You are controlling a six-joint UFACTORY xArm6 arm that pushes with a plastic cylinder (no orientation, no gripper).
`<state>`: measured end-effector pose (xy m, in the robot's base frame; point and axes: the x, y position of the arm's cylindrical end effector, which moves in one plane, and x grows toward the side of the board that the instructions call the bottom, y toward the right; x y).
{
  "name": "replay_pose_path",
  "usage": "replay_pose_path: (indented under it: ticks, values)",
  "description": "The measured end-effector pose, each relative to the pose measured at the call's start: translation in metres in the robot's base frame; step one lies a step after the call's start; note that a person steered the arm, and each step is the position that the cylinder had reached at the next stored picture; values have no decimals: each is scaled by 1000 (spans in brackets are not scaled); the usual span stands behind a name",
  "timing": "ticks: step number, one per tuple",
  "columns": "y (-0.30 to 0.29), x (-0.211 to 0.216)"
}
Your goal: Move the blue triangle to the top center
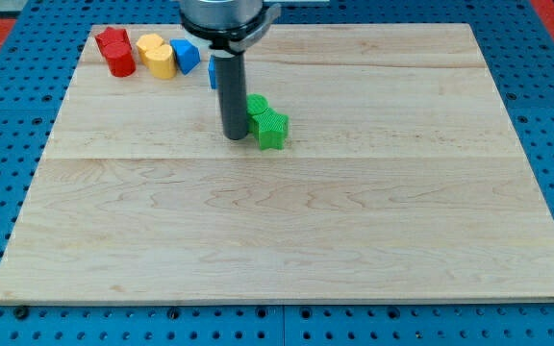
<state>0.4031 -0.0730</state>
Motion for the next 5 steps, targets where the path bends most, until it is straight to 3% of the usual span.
replay_pose_path:
  ticks: [1, 2, 5]
  values:
    - [-64, -48]
    - [-49, -78]
    - [-124, -131]
